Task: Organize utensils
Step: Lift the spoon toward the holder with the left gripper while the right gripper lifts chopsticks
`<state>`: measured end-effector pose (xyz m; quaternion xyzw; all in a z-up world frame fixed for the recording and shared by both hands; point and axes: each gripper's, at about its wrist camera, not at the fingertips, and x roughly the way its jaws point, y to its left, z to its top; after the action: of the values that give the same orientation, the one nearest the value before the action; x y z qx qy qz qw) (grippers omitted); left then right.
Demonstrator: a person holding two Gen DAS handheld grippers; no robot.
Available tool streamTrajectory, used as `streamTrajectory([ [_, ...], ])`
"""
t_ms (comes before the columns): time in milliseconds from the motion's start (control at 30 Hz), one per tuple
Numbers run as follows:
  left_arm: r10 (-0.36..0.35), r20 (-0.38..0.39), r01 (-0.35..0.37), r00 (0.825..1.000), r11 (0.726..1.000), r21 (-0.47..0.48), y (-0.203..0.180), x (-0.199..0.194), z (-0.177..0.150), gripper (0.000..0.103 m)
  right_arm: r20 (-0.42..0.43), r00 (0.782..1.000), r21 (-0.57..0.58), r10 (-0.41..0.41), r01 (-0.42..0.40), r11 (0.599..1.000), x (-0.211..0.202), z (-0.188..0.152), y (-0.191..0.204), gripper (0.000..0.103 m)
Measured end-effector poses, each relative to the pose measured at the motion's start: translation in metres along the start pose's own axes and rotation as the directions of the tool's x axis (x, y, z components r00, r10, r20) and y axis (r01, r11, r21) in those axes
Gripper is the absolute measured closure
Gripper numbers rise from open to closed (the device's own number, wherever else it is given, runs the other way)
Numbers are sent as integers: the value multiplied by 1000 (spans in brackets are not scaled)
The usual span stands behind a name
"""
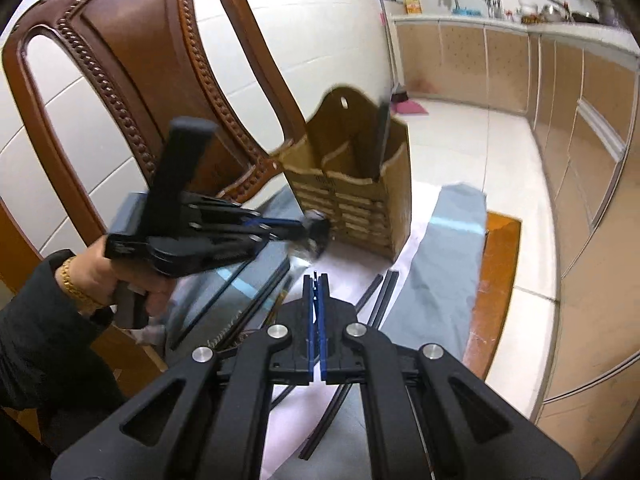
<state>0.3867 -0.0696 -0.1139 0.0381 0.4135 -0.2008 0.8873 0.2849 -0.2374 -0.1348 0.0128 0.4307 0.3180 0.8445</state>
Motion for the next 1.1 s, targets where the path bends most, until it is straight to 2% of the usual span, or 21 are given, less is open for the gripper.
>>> streamTrajectory([
  [100, 38, 100, -37, 994, 999, -17, 1, -42, 6, 102, 47, 997, -53, -55, 58, 997, -17, 7, 23, 101],
  [200, 41, 190, -32, 981, 998, -52, 6, -77, 12, 102, 91, 988, -77, -122, 129, 989, -30, 15, 39, 101],
  [300, 110, 286, -91, 952, 993, -79, 12, -106, 18, 102, 135, 971, -71, -196, 207, 976, -42, 27, 54, 101],
  [367, 176, 362, -143, 915, 983, -116, 18, -123, 24, 102, 167, 955, -60, -244, 257, 965, -48, 43, 59, 101],
  [400, 191, 384, -150, 903, 980, -135, 26, -131, 29, 102, 182, 945, -56, -271, 285, 957, -51, 52, 62, 101],
  [467, 228, 448, -155, 865, 968, -195, 34, -144, 37, 102, 217, 916, -58, -336, 356, 933, -57, 76, 68, 101],
  [500, 235, 462, -153, 855, 966, -209, 37, -149, 40, 102, 239, 899, -54, -367, 389, 920, -60, 88, 70, 101],
  [567, 272, 507, -155, 818, 953, -262, 45, -154, 50, 102, 263, 872, -37, -412, 436, 899, -61, 108, 67, 101],
  [633, 289, 528, -152, 798, 946, -288, 52, -158, 57, 102, 289, 841, -9, -457, 479, 878, -61, 130, 62, 101],
  [700, 308, 555, -135, 773, 934, -330, 59, -153, 64, 102, 302, 820, 18, -486, 505, 863, -57, 146, 56, 101],
  [733, 306, 554, -122, 774, 931, -344, 62, -149, 68, 102, 302, 820, 18, -486, 505, 863, -57, 146, 56, 101],
  [800, 318, 566, -109, 761, 922, -372, 66, -139, 75, 102, 315, 793, 50, -521, 535, 843, -50, 160, 48, 101],
  [833, 330, 568, -119, 754, 919, -376, 66, -134, 79, 102, 317, 785, 63, -532, 543, 838, -44, 164, 43, 101],
  [867, 334, 567, -124, 753, 918, -376, 67, -129, 83, 102, 325, 766, 82, -554, 561, 824, -37, 168, 38, 101],
  [933, 363, 571, -155, 737, 912, -380, 67, -113, 87, 102, 321, 749, 94, -580, 584, 806, -23, 172, 31, 101],
  [1033, 376, 552, -172, 744, 907, -386, 68, -85, 85, 102, 295, 726, 95, -621, 625, 775, 10, 168, 19, 101],
  [1100, 375, 524, -178, 764, 904, -388, 71, -62, 81, 102, 277, 730, 100, -625, 624, 775, 29, 161, 12, 101],
])
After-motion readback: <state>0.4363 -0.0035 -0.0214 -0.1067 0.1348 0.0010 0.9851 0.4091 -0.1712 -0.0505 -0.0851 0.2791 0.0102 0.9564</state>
